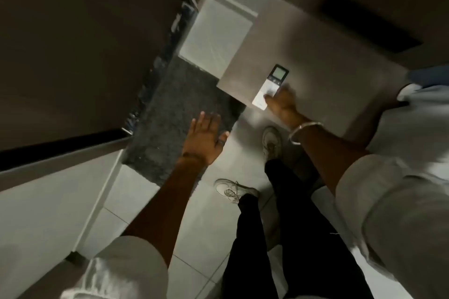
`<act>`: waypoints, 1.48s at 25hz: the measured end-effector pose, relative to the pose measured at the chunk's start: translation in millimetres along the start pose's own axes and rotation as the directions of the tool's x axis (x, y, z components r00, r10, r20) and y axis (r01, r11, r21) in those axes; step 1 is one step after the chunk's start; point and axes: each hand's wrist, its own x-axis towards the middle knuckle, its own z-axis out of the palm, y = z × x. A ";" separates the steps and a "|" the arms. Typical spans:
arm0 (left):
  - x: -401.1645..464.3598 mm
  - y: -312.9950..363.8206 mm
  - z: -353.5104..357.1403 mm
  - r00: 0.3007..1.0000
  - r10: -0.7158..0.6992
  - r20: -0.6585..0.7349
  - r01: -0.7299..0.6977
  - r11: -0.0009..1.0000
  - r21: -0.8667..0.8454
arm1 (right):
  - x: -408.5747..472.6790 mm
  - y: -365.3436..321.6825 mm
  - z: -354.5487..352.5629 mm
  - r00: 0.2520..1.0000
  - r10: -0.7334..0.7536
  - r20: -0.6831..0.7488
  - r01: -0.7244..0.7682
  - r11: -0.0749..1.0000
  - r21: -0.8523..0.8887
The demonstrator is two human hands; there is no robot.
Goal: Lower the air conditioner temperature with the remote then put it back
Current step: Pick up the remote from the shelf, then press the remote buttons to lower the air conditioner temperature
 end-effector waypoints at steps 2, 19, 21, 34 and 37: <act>43.6 -13.2 31.0 0.999 0.000 -0.043 0.000 1.000 0.014 | 46.6 0.9 21.3 0.984 0.099 -0.151 -0.073 0.982 0.172; -133.0 -42.0 -110.0 0.869 -0.102 -0.484 0.073 0.994 -0.079 | -165.2 -133.1 9.3 0.900 -0.261 0.350 -0.015 0.782 0.623; -190.9 -52.2 -166.4 0.735 -0.121 -0.667 0.129 0.991 -0.038 | -235.8 -186.8 -14.6 0.795 -0.497 0.348 0.153 0.720 0.677; -547.0 -76.1 -426.0 -0.401 0.106 -0.910 0.510 0.851 -0.125 | -682.6 -404.8 -137.2 -0.232 -0.971 0.051 0.727 -0.138 0.673; -584.8 -71.1 -443.6 -0.499 0.152 -0.853 0.518 0.841 -0.153 | -733.7 -409.5 -142.4 -0.341 -0.940 0.011 0.716 -0.252 0.652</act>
